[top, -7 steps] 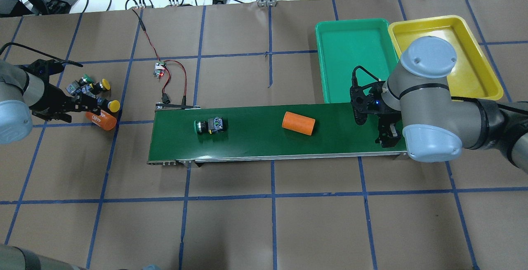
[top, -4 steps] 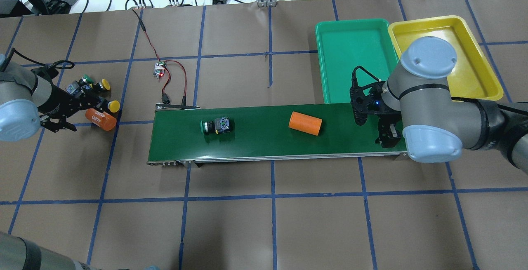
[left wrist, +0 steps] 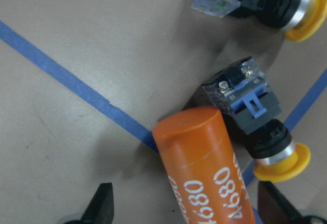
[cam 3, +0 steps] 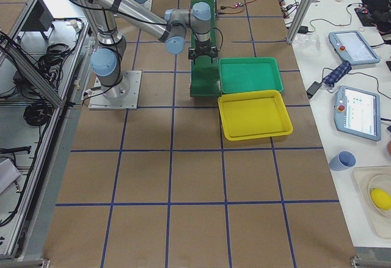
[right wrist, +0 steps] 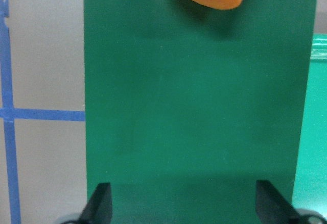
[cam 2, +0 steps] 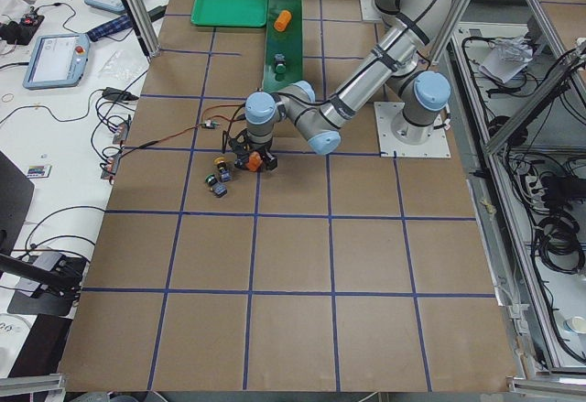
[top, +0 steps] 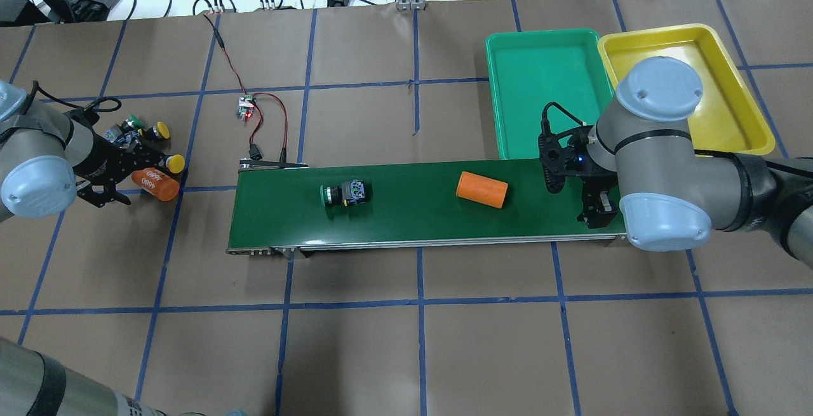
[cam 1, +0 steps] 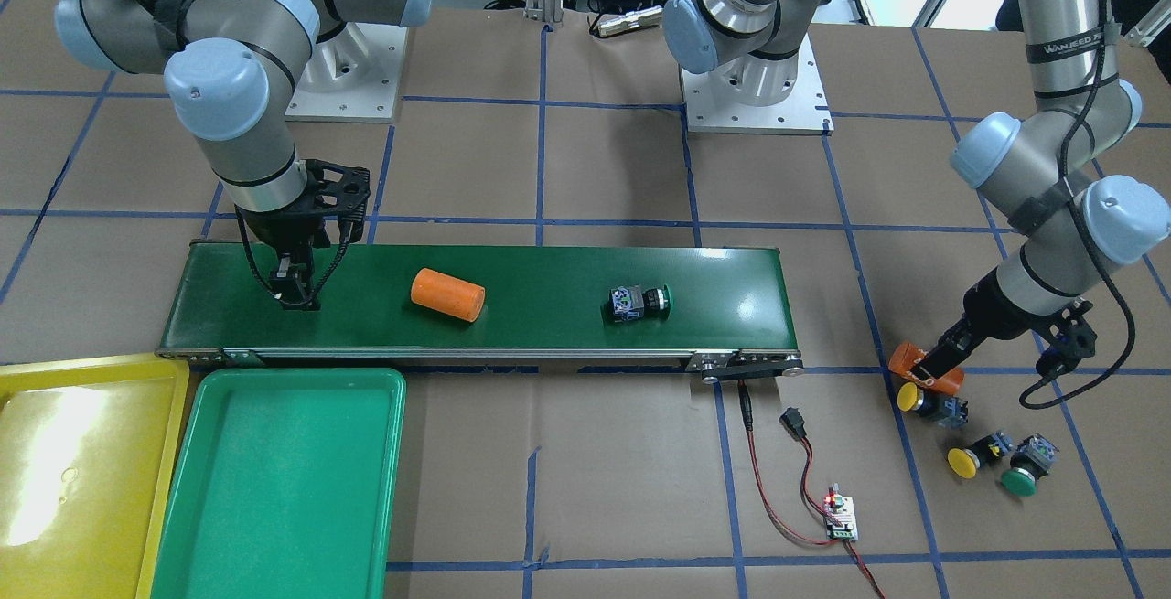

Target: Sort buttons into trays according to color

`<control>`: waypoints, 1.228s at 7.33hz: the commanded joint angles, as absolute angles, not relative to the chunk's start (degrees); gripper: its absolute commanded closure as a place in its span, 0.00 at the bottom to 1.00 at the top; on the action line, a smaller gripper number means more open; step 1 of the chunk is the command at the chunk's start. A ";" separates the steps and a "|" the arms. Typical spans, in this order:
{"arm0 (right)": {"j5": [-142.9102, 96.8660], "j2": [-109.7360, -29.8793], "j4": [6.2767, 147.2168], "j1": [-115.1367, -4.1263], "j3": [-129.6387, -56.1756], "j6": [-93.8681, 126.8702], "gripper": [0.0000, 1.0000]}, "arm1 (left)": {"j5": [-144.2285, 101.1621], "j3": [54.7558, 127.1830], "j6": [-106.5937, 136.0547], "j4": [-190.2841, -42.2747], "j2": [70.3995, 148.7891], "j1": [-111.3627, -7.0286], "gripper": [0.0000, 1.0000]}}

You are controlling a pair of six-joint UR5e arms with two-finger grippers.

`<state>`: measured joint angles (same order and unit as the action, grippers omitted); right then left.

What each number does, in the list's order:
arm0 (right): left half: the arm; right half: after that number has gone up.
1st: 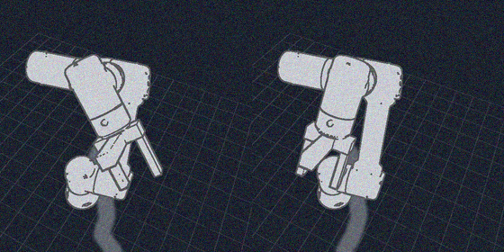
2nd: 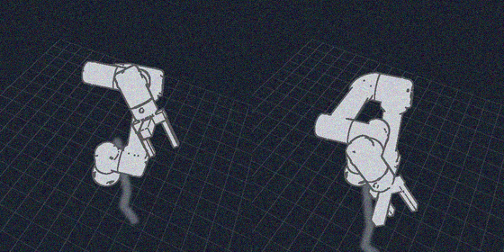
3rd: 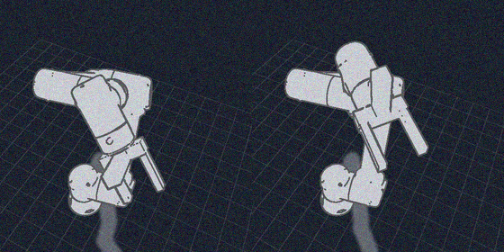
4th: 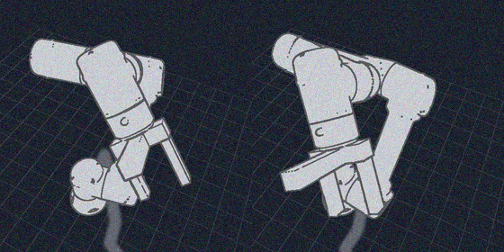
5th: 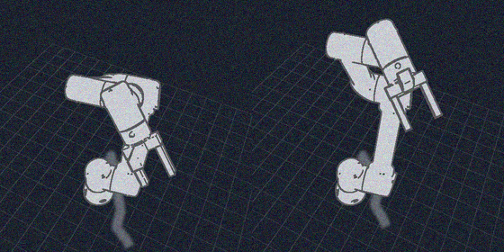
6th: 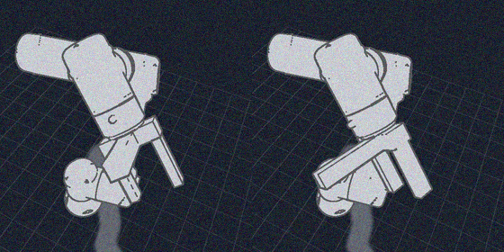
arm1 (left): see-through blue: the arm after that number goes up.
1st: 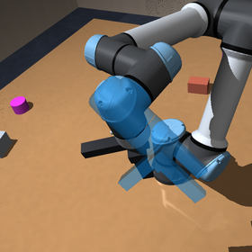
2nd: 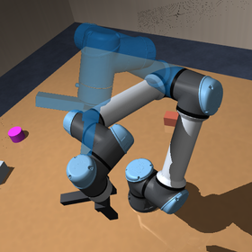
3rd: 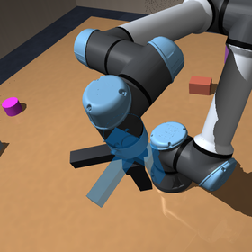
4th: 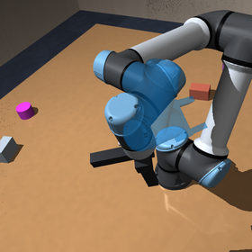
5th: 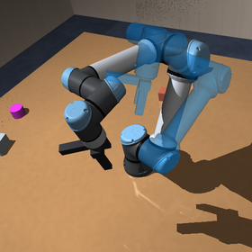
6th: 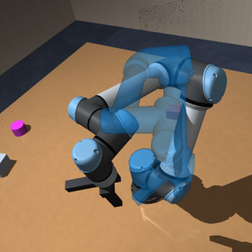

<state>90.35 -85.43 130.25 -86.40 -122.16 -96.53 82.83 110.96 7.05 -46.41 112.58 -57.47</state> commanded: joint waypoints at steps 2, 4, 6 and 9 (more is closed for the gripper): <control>90.35 -85.43 130.25 -86.40 -122.17 -96.50 0.00 | 82.88 110.83 6.06 -45.97 113.38 -57.39 0.96; 90.35 -85.43 130.25 -86.40 -122.17 -96.50 0.00 | 83.06 110.92 7.02 -47.36 110.68 -58.09 1.00; 90.35 -85.43 130.25 -86.40 -122.17 -96.50 0.00 | 82.71 110.92 15.22 -55.68 105.33 -61.84 1.00; 90.44 -85.43 130.25 -86.40 -122.17 -96.50 0.00 | 82.44 110.83 42.10 -59.68 100.72 -78.43 1.00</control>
<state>90.41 -85.43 130.26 -86.40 -122.15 -96.50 82.60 110.84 31.16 -58.70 101.79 -71.55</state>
